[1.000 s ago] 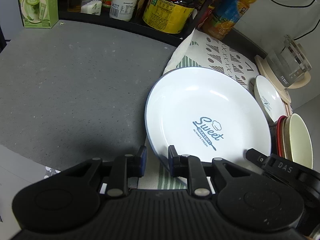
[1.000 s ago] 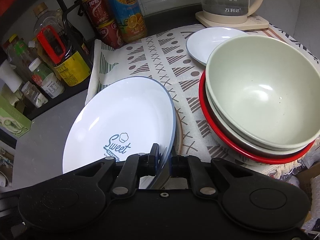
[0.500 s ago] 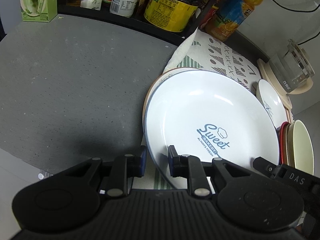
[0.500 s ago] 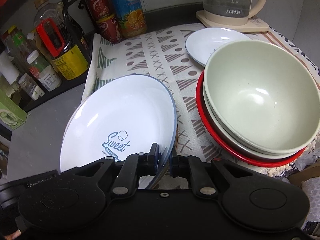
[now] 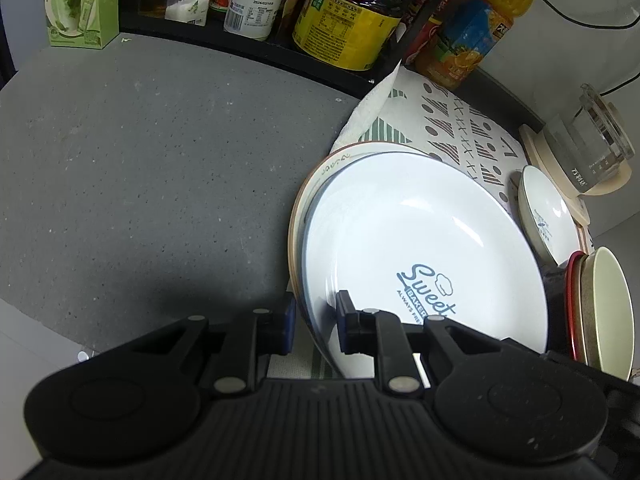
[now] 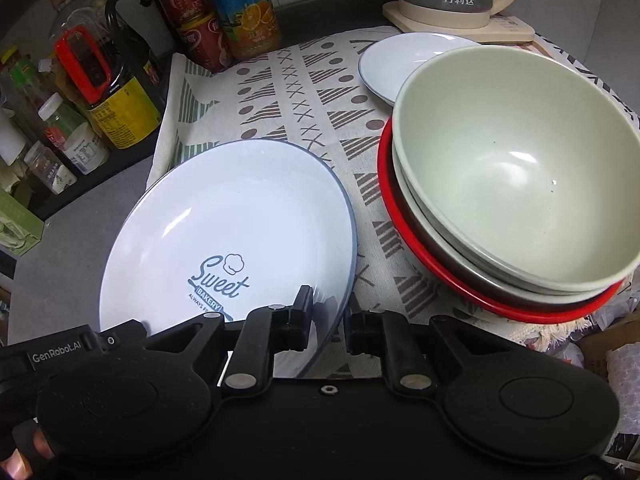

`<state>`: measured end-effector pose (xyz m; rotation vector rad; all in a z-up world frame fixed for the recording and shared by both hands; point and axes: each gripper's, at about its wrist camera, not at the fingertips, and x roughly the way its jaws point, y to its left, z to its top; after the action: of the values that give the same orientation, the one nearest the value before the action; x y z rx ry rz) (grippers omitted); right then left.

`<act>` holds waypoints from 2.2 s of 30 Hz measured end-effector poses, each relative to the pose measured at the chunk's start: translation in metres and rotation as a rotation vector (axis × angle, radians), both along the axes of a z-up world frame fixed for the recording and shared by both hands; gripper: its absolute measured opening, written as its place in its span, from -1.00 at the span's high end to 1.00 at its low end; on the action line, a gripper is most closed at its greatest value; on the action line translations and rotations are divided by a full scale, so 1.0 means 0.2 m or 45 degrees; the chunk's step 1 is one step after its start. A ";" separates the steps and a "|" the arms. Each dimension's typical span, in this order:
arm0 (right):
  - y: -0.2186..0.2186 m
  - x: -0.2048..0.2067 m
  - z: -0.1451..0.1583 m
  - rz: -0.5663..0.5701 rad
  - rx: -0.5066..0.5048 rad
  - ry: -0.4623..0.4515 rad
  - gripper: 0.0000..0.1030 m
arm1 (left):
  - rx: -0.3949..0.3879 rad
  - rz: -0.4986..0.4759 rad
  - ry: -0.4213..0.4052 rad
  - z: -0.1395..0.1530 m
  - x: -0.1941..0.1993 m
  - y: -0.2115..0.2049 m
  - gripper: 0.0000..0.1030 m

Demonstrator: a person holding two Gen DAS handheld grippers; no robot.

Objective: Organize plates and bowls
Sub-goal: 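Lower the 'Sweet' plate onto the flower plate and open both grippers, then move both grippers to the rim of the small white 'BAKERY' plate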

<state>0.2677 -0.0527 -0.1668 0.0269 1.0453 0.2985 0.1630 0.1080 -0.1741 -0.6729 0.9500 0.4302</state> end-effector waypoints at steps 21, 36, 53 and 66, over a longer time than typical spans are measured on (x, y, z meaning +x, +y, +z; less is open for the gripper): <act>-0.06 -0.04 0.11 0.041 0.141 -0.046 0.55 | 0.089 0.025 0.019 0.09 -0.02 0.02 0.66; -0.26 -0.23 0.46 0.028 0.275 -0.338 -0.88 | 0.161 0.042 -0.081 0.35 -0.15 -0.08 -0.22; -0.65 -0.18 0.63 -0.140 0.266 -0.595 -0.99 | 0.252 -0.112 -0.310 0.59 -0.03 -0.37 -1.00; -0.94 0.20 0.60 -0.177 0.249 -0.554 -0.99 | 0.292 -0.221 -0.379 0.64 0.31 -0.58 -1.00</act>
<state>0.3075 -0.2416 -0.0460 0.2013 0.5768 0.2642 0.2255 -0.0082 -0.0458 -0.4271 0.6576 0.2699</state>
